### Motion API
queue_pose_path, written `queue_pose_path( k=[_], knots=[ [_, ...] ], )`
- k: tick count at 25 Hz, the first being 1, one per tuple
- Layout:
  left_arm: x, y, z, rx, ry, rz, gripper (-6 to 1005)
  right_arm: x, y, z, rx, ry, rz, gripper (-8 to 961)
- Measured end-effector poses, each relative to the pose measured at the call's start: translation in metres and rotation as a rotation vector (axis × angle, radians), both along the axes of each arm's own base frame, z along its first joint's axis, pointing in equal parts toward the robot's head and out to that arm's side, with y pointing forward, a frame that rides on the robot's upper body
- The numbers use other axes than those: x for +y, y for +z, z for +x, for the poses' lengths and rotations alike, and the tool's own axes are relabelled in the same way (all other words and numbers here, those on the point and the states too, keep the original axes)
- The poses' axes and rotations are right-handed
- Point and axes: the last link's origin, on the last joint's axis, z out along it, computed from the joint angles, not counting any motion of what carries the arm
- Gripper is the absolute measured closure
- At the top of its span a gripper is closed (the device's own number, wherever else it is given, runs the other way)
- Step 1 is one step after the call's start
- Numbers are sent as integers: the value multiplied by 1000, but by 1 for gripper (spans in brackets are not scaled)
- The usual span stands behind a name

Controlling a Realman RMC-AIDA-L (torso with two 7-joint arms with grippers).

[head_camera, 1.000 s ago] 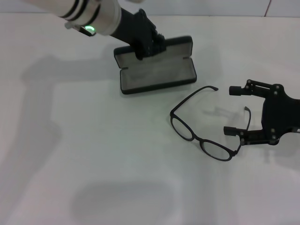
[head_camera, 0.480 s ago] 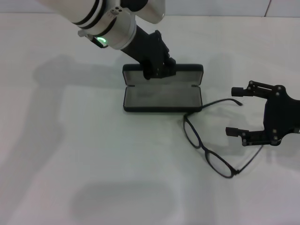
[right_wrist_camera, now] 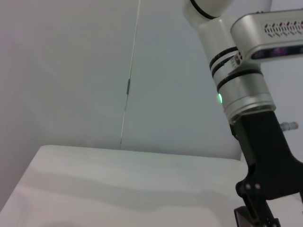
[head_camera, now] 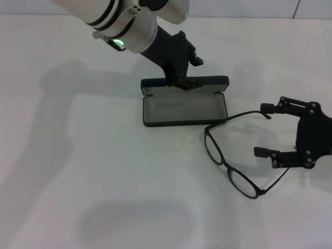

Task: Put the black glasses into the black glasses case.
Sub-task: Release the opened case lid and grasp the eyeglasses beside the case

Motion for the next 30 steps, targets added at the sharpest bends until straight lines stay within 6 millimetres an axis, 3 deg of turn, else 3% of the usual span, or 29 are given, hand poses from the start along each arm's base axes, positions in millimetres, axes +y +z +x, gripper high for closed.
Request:
queue_pose_path(
  k=[4, 8, 15, 20, 24, 30],
  knots=[
    [-2, -1, 6, -80, -22, -6, 569, -1, 5, 3, 15, -25, 11, 96],
    [-11, 4, 3, -311, 8, -9, 486, 2, 11, -2, 38, -51, -20, 95],
    [-31, 27, -56, -744, 218, 171, 423, 27, 23, -42, -37, -162, -248, 95],
    [-56, 33, -93, -972, 344, 275, 422, 50, 34, -81, -170, -409, -460, 97],
    [-95, 34, -123, -1068, 316, 340, 421, 64, 21, -113, -360, -567, -557, 99],
    [-110, 33, -136, -1072, 318, 355, 422, 73, -9, -144, -646, -709, -529, 137]
  ],
)
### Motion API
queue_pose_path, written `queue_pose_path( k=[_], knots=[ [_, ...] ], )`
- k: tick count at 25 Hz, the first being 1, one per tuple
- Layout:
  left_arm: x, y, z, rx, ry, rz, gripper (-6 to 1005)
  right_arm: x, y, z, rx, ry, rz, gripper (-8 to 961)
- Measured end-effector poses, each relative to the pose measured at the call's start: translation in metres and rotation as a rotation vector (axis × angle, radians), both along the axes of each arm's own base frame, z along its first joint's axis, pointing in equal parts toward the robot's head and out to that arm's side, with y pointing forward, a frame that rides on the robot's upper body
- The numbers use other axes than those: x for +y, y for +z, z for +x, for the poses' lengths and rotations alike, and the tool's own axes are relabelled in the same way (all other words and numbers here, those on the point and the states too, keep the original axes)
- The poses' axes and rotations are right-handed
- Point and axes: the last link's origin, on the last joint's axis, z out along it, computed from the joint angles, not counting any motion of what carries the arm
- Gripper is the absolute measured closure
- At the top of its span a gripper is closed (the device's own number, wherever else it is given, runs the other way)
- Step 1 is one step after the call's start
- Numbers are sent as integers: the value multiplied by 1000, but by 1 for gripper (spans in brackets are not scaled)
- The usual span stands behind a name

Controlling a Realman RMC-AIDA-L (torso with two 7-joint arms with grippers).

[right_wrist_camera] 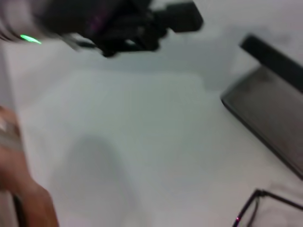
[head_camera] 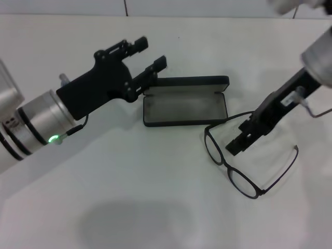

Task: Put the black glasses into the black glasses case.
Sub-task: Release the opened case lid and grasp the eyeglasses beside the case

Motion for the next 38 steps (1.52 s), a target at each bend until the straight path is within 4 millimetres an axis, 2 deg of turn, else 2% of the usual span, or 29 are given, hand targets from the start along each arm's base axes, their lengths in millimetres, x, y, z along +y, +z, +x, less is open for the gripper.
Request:
queue_pose_path(
  k=[4, 8, 19, 24, 38],
  knots=[
    [-6, -3, -4, 15, -3, 2, 422, -1, -20, -12, -143, -12, -19, 163],
    [-10, -6, -6, 29, -11, -13, 423, -4, -34, -13, -207, -14, -17, 173],
    [-12, -12, -2, 45, -43, -30, 424, -14, -73, -3, -282, 36, 24, 215],
    [-11, -12, -1, 49, -46, -28, 424, -16, -83, 1, -297, 64, 44, 237],
    [-10, -15, 1, 50, -41, -22, 425, -18, -87, 4, -303, 95, 44, 587]
  ],
)
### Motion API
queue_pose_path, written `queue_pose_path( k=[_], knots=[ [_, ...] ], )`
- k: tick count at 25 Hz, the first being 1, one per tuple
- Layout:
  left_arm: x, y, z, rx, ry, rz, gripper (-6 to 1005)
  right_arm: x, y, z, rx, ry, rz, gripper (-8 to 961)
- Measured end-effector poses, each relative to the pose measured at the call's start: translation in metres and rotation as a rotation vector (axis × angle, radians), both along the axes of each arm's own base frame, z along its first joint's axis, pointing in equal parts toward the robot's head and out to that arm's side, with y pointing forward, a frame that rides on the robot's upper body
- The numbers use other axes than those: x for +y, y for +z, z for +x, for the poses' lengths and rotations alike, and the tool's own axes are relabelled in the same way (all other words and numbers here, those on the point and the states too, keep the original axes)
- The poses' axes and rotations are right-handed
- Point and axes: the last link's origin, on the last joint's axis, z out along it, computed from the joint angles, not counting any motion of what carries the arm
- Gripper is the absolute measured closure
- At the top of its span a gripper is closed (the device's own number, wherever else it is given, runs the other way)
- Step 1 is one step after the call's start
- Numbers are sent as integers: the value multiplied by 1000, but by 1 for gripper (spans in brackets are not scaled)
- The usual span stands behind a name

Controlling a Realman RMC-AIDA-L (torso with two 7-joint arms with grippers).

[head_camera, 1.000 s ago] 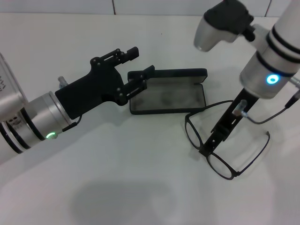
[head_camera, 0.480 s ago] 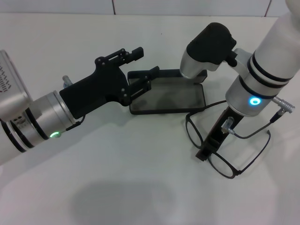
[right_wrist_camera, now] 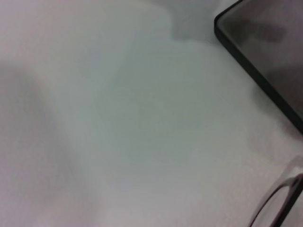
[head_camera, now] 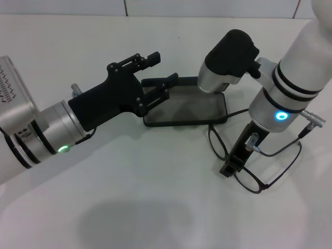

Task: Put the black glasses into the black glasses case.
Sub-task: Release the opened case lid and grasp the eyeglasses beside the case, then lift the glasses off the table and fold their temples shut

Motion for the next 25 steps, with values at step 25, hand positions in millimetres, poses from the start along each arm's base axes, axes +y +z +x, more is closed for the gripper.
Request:
queue_pose_path(
  k=[25],
  knots=[
    [-1, 1, 6, -10, -37, -31, 426, 3, 22, 4, 95, 76, 15, 832]
  ],
)
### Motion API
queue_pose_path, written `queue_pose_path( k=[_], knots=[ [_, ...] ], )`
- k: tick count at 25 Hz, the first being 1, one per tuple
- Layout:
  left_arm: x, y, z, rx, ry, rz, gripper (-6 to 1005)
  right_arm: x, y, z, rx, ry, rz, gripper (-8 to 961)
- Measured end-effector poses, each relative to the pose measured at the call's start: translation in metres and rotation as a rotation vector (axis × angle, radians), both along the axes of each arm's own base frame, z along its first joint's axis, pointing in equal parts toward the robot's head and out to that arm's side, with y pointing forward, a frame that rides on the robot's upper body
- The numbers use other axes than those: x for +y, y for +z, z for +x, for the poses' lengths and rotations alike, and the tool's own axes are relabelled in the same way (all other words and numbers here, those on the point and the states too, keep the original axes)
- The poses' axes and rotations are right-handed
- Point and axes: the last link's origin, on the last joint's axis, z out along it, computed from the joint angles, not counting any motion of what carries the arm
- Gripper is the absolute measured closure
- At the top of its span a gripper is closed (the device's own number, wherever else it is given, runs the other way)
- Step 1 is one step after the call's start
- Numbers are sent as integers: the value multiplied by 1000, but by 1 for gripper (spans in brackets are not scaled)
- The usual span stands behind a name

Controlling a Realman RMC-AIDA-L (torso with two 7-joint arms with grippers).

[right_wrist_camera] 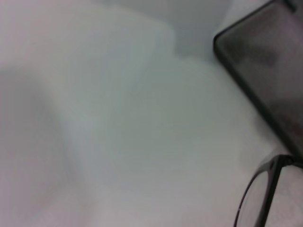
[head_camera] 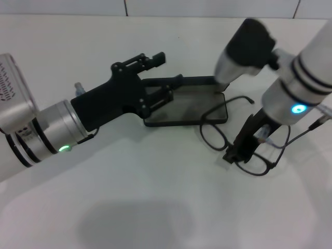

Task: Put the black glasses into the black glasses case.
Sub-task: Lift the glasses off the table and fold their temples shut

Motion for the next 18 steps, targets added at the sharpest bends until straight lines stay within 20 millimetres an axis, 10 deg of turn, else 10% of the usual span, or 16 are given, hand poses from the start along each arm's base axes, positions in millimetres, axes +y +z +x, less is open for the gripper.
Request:
queue_pose_path(
  k=[18],
  knots=[
    [-10, 35, 27, -172, -168, -237, 430, -42, 90, 40, 610, 202, -58, 832]
  ],
)
